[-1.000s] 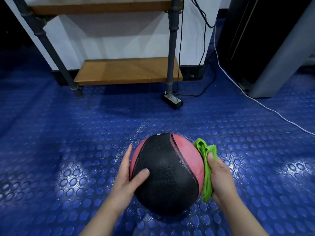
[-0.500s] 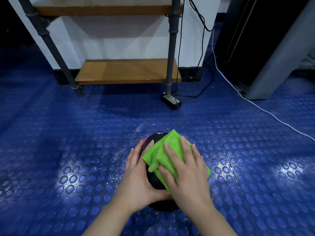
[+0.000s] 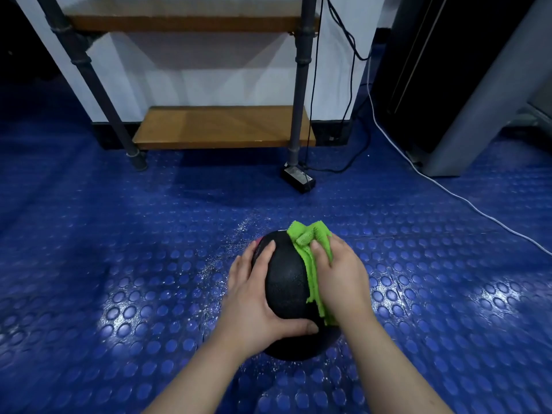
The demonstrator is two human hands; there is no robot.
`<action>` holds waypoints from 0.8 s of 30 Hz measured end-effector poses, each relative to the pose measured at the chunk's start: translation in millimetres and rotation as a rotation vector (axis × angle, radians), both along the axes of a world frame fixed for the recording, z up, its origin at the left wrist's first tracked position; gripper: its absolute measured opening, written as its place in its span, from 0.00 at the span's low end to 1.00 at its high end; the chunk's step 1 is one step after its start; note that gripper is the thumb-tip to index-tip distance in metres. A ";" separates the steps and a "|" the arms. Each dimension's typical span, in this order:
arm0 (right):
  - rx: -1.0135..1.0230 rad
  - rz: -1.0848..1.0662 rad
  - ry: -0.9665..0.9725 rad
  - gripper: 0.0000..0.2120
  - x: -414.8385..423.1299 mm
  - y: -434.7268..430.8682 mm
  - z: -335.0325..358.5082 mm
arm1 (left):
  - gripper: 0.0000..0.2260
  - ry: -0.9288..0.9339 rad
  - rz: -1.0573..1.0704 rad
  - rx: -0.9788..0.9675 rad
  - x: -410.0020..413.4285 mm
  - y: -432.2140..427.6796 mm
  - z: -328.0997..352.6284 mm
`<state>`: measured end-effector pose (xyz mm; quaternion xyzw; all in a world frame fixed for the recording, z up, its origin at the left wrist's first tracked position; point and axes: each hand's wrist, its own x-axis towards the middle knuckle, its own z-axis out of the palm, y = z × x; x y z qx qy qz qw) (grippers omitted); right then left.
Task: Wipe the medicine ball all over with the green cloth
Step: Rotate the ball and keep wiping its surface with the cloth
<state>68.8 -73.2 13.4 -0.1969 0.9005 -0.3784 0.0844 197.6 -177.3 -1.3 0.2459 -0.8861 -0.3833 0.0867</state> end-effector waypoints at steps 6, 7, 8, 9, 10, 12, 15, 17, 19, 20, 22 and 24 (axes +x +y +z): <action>0.059 0.150 0.238 0.31 22.3 3.8 -10.8 | 0.62 0.047 0.001 0.039 0.2 -4.8 -2.6; 0.039 0.157 0.218 0.31 16.4 4.0 -12.4 | 0.62 0.047 -0.001 0.040 0.3 -4.7 -2.3; 0.017 0.153 0.186 0.31 9.9 3.7 -13.6 | 0.62 0.043 -0.001 0.042 -0.4 -4.2 -1.6; -0.014 0.141 0.152 0.31 3.6 2.6 -14.1 | 0.62 0.038 0.001 0.045 -1.9 -3.8 -0.4; -0.044 0.122 0.123 0.31 -1.2 1.2 -14.0 | 0.62 0.033 0.003 0.050 -4.0 -3.3 1.0; -0.075 0.087 0.094 0.29 -5.3 -1.3 -12.7 | 0.62 0.026 0.004 0.055 -8.3 -2.6 4.1; -0.057 -0.032 -0.039 0.20 -14.4 -2.2 -4.7 | 0.62 0.000 0.004 0.056 -10.4 -2.5 6.9; -0.032 -0.129 -0.217 0.18 -23.4 -0.3 3.6 | 0.61 -0.014 0.001 0.068 -8.2 -1.7 7.1; -0.015 -0.139 -0.282 0.18 -24.8 1.3 10.3 | 0.61 -0.019 0.009 0.081 -7.0 -2.8 6.8; -0.002 -0.108 -0.256 0.17 -20.1 1.3 12.0 | 0.61 -0.027 0.017 0.095 -7.1 -4.1 7.1; -0.041 -0.030 -0.105 0.15 -1.3 3.4 8.7 | 0.62 -0.033 0.036 0.128 -8.7 -9.2 6.5; -0.095 0.067 0.067 0.17 21.1 7.4 1.9 | 0.64 -0.029 0.058 0.156 -10.5 -16.3 5.2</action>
